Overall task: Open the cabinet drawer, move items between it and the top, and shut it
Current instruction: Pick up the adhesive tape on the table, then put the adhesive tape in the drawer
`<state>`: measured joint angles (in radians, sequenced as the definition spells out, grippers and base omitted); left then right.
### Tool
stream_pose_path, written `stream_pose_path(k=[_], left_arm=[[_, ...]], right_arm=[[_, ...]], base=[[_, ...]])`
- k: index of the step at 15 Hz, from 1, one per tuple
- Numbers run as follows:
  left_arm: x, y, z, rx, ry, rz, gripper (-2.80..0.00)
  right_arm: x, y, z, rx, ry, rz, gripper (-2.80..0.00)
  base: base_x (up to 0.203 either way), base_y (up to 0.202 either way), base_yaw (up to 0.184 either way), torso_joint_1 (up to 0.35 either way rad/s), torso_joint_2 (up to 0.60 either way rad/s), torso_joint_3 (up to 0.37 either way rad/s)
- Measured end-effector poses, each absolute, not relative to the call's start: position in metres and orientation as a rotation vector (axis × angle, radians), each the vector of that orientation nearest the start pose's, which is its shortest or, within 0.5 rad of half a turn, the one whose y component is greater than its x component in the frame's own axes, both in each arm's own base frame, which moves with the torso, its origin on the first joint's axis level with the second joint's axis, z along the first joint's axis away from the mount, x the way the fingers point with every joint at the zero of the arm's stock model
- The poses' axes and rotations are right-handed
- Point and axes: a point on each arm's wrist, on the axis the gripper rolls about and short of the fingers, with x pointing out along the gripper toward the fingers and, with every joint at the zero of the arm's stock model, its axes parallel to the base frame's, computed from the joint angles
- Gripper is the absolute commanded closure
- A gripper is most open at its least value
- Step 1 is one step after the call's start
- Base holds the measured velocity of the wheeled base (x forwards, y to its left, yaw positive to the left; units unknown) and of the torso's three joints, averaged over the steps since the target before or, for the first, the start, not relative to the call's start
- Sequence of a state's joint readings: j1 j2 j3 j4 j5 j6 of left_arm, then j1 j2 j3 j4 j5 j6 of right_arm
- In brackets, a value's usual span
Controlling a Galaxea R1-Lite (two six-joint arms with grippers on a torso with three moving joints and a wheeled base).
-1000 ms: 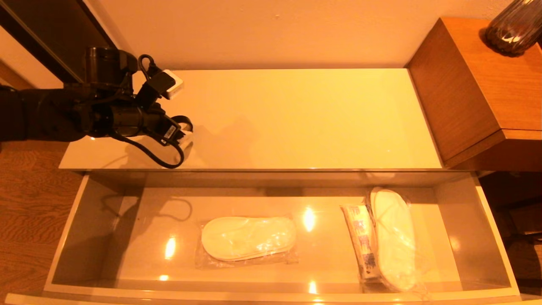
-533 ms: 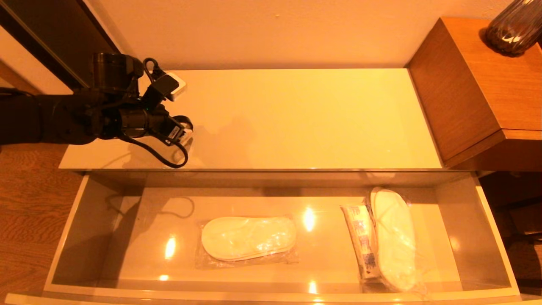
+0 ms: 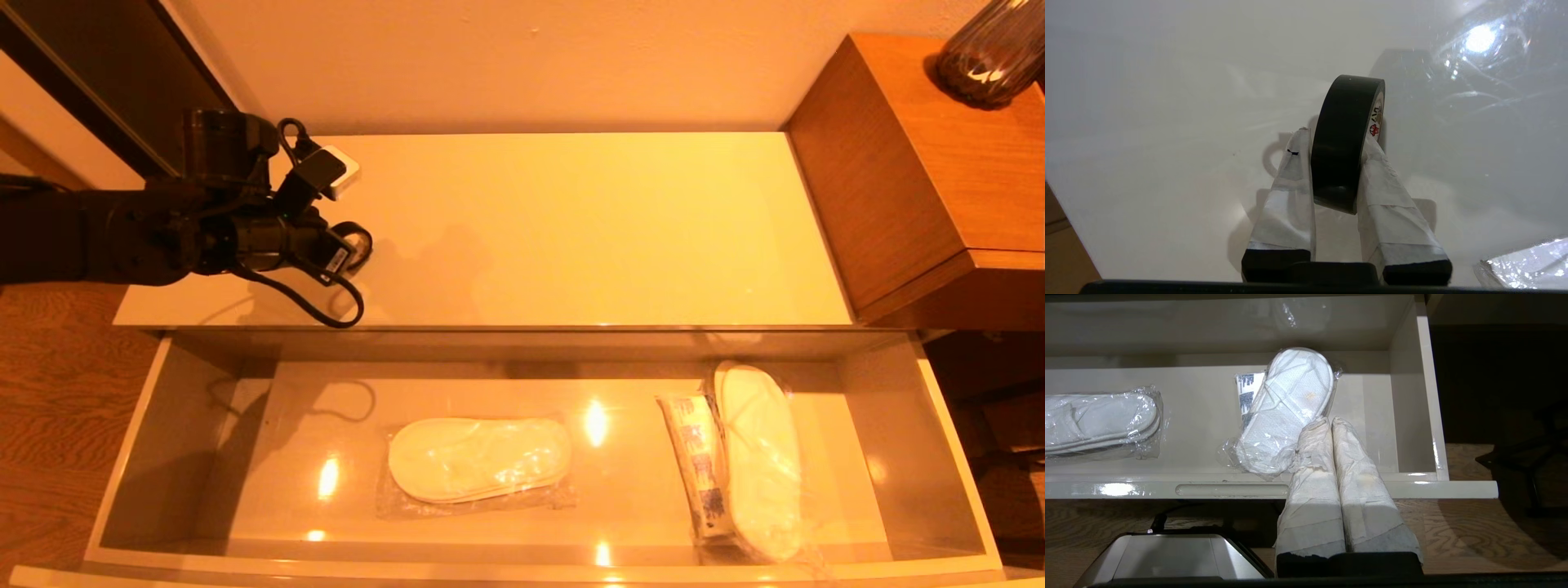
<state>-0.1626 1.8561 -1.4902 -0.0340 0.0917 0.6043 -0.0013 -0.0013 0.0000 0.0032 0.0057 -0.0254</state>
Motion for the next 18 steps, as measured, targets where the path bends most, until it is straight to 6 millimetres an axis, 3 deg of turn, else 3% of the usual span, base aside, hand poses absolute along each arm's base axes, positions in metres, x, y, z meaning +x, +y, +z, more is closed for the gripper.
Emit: stream_pose_path(k=[3, 6, 8, 12, 15, 18], left_arm=[[0.341, -0.054, 0.284, 0.624, 0.257, -0.156, 0.00], [0.286, -0.045, 0.299, 0.607, 0.237, -0.148, 0.00], [0.244, -0.038, 0.286, 0.609, 0.288, -0.164, 0.00], [0.182, -0.028, 0.228, 0.600, 0.443, -0.199, 0.00], [0.173, -0.027, 0.198, 0.505, 0.534, -0.190, 0.00], [0.198, -0.031, 0.175, 0.469, 0.530, -0.159, 0.00]], right_arm=[[-0.023, 0.000, 0.075, -0.026, 0.002, 0.005, 0.00], [-0.023, 0.000, 0.075, -0.025, 0.002, 0.005, 0.00], [-0.023, 0.000, 0.075, -0.026, 0.002, 0.005, 0.00], [-0.023, 0.000, 0.075, -0.025, 0.001, 0.004, 0.00], [-0.023, 0.000, 0.075, -0.025, 0.001, 0.005, 0.00], [-0.023, 0.000, 0.075, -0.025, 0.002, 0.005, 0.00]], base=[[0.000, 0.000, 0.000, 0.000, 0.00, 0.000], [0.000, 0.000, 0.000, 0.000, 0.00, 0.000], [0.000, 0.000, 0.000, 0.000, 0.00, 0.000], [0.000, 0.000, 0.000, 0.000, 0.00, 0.000], [0.000, 0.000, 0.000, 0.000, 0.00, 0.000], [0.000, 0.000, 0.000, 0.000, 0.00, 0.000]])
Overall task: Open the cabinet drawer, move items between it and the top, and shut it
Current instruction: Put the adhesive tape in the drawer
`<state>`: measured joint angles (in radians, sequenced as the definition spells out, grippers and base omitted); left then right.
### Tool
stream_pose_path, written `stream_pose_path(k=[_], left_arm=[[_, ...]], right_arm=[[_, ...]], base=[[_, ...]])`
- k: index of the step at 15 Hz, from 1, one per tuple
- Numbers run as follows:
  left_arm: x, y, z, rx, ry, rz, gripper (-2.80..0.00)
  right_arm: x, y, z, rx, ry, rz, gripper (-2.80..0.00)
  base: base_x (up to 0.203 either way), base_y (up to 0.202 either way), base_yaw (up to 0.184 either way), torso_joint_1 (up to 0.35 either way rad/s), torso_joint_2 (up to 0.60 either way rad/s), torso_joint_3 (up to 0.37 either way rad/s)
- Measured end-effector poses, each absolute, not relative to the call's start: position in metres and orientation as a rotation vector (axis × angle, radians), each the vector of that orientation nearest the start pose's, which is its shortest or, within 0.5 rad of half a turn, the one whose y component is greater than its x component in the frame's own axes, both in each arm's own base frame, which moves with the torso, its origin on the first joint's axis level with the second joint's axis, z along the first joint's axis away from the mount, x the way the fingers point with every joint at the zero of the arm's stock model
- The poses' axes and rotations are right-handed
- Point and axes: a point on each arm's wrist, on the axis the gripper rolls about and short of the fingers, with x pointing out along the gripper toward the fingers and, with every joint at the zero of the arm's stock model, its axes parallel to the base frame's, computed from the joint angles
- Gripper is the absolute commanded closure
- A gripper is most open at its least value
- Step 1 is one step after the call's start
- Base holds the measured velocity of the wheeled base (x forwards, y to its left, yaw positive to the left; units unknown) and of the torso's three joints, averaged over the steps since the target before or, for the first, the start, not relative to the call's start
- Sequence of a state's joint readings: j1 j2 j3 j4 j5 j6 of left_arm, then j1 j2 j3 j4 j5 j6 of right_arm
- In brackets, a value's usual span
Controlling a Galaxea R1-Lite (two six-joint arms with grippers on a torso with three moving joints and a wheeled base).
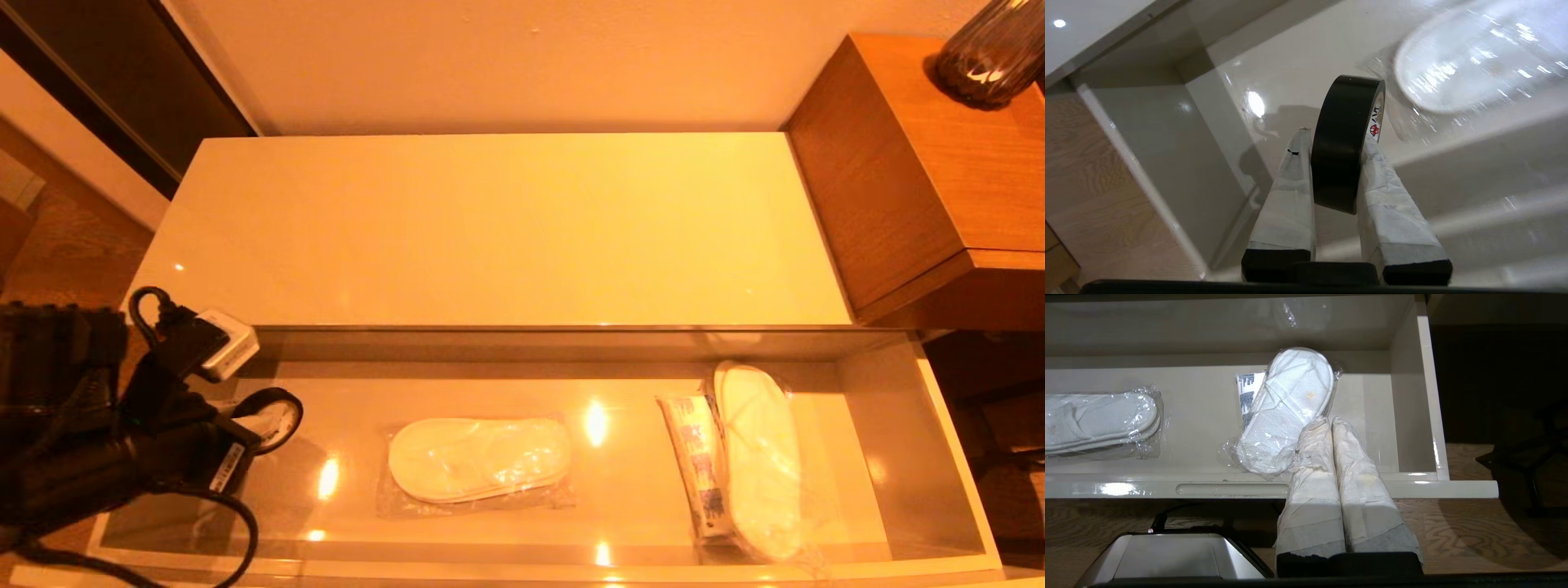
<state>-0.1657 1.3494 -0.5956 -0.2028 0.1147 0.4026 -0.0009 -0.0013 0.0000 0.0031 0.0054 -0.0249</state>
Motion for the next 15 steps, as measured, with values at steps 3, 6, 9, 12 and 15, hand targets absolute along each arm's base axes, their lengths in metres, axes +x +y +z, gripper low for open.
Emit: stream_pose_path(k=[3, 6, 9, 12, 15], left_arm=[[0.231, -0.035, 0.139, 0.472, 0.509, -0.091, 0.00], [0.255, -0.037, 0.100, 0.482, 0.476, -0.017, 0.00], [0.263, -0.038, 0.071, 0.487, 0.452, 0.039, 0.00], [0.267, -0.040, 0.049, 0.495, 0.466, 0.040, 0.00], [0.274, -0.043, 0.032, 0.507, 0.454, 0.063, 0.00]], right_arm=[[-0.023, 0.000, 0.075, -0.025, 0.002, 0.004, 0.00], [-0.023, 0.000, 0.075, -0.025, 0.002, 0.004, 0.00], [-0.023, 0.000, 0.075, -0.025, 0.001, 0.005, 0.00], [-0.023, 0.000, 0.075, -0.025, 0.002, 0.005, 0.00], [-0.023, 0.000, 0.075, -0.025, 0.001, 0.005, 0.00]], base=[[0.000, 0.000, 0.000, 0.000, 0.00, 0.000], [0.000, 0.000, 0.000, 0.000, 0.00, 0.000], [0.000, 0.000, 0.000, 0.000, 0.00, 0.000], [0.000, 0.000, 0.000, 0.000, 0.00, 0.000], [0.000, 0.000, 0.000, 0.000, 0.00, 0.000]])
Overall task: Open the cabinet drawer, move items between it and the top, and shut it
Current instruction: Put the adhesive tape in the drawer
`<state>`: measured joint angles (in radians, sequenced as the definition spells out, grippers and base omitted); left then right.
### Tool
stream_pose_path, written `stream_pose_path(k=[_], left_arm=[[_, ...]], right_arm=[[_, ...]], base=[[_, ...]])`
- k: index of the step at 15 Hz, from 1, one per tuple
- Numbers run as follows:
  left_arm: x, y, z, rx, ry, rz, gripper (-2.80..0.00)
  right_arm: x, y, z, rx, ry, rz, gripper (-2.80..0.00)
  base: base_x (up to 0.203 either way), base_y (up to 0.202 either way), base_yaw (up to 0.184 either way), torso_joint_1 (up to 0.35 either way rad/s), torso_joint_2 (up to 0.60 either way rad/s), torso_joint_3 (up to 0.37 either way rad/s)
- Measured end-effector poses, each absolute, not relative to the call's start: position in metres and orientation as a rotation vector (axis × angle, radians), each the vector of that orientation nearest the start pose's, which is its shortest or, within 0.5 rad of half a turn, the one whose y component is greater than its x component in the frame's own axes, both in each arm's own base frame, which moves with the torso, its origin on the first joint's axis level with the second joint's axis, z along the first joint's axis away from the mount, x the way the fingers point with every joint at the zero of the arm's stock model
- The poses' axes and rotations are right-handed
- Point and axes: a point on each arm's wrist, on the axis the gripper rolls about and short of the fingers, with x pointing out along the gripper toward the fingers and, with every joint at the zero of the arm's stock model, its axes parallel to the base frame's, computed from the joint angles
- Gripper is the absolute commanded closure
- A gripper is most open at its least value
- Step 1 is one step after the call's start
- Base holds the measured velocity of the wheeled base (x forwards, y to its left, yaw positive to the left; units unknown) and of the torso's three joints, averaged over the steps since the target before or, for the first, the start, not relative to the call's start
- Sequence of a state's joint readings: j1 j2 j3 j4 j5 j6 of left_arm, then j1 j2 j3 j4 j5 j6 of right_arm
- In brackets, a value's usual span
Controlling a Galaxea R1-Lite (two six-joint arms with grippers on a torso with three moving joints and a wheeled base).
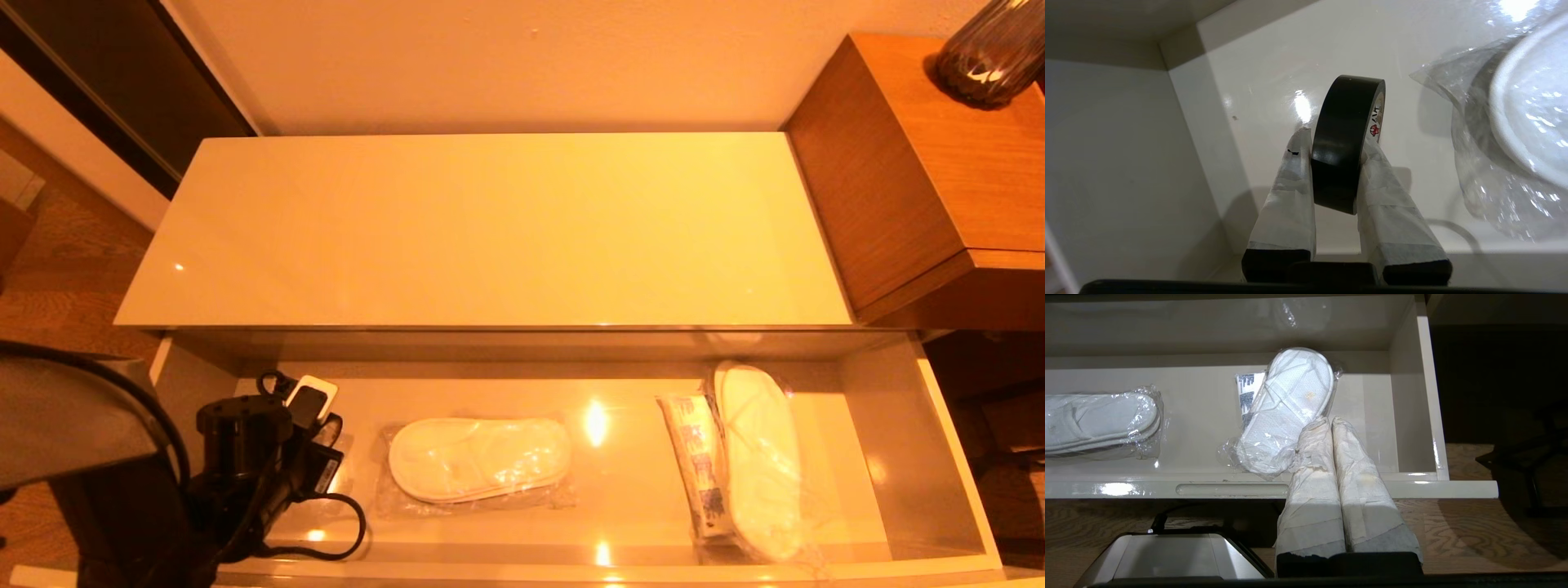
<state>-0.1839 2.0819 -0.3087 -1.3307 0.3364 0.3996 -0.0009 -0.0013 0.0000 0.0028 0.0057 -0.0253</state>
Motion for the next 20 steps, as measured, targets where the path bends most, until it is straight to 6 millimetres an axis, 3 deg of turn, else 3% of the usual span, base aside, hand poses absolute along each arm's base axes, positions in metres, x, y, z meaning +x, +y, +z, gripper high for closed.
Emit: stream_pose_path(k=[6, 20], left_arm=[[0.279, -0.045, 0.004, 0.516, 0.478, 0.066, 0.00], [0.283, -0.045, -0.007, 0.529, 0.505, 0.096, 0.00]], right_arm=[[-0.023, 0.000, 0.075, -0.025, 0.002, 0.005, 0.00], [-0.023, 0.000, 0.075, -0.025, 0.002, 0.004, 0.00]], base=[[0.000, 0.000, 0.000, 0.000, 0.00, 0.000], [0.000, 0.000, 0.000, 0.000, 0.00, 0.000]])
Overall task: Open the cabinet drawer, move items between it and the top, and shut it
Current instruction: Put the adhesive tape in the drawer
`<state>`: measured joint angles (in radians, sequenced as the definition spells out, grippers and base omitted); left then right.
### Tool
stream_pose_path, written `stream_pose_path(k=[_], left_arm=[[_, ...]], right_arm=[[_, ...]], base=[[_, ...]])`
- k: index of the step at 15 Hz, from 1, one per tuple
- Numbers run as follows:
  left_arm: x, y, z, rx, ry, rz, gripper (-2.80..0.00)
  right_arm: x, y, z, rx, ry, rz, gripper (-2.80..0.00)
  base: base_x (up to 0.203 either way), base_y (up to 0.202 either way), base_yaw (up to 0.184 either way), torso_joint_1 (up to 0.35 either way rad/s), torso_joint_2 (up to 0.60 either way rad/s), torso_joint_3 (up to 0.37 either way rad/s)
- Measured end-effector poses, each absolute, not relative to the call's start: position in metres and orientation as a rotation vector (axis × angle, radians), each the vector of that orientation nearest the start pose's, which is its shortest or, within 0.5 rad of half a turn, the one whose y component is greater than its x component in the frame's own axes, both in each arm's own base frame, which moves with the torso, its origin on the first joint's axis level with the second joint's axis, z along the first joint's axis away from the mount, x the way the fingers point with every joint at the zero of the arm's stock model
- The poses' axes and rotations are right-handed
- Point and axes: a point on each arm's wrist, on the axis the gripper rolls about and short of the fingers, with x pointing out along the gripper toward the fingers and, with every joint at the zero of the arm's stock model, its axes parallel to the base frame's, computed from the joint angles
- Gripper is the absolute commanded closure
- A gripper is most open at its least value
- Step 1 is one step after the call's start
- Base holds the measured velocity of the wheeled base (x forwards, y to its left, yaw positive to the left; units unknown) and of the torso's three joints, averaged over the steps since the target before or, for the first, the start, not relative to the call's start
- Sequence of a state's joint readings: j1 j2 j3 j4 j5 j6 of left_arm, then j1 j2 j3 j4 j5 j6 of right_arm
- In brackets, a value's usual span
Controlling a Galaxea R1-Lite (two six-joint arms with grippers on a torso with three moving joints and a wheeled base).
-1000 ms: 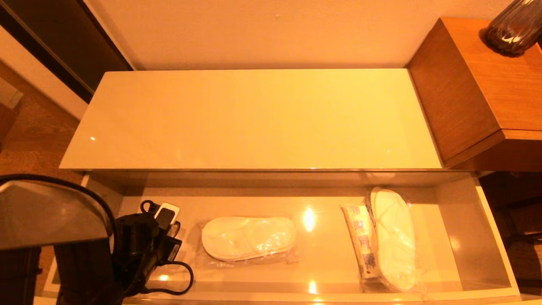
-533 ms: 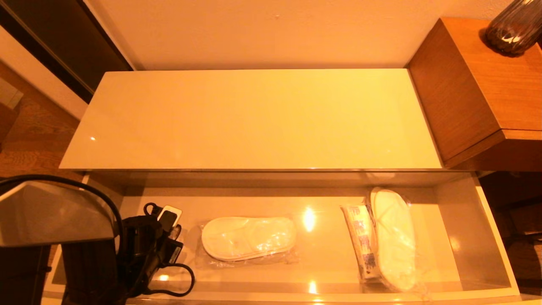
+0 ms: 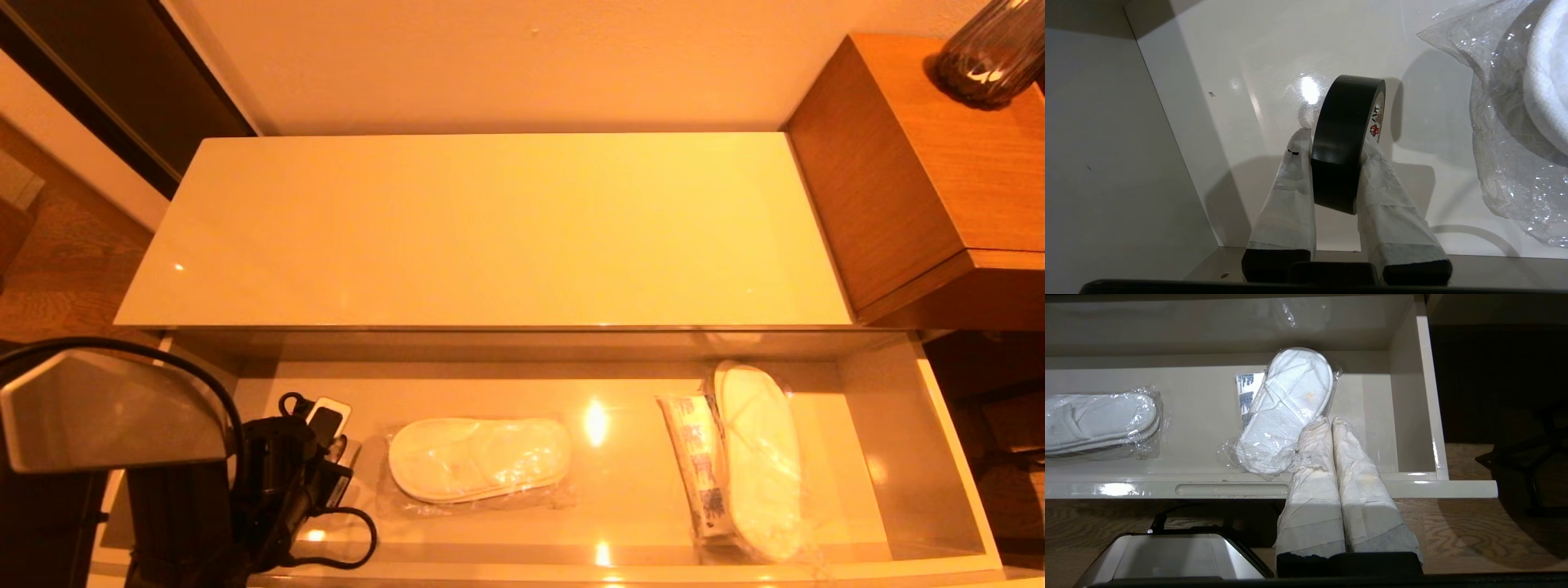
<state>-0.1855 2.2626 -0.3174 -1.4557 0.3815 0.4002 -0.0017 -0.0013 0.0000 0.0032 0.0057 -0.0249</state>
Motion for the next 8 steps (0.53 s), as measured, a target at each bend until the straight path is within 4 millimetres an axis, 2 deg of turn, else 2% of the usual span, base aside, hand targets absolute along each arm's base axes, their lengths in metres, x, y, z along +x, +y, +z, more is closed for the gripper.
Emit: stream_pose_path(k=[8], left_arm=[[0.2842, -0.0449, -0.0047, 0.528, 0.498, 0.099, 0.00]], right_arm=[[-0.0229, 0.0001, 0.0752, -0.025, 0.001, 0.005, 0.00]], base=[[0.000, 0.000, 0.000, 0.000, 0.00, 0.000]])
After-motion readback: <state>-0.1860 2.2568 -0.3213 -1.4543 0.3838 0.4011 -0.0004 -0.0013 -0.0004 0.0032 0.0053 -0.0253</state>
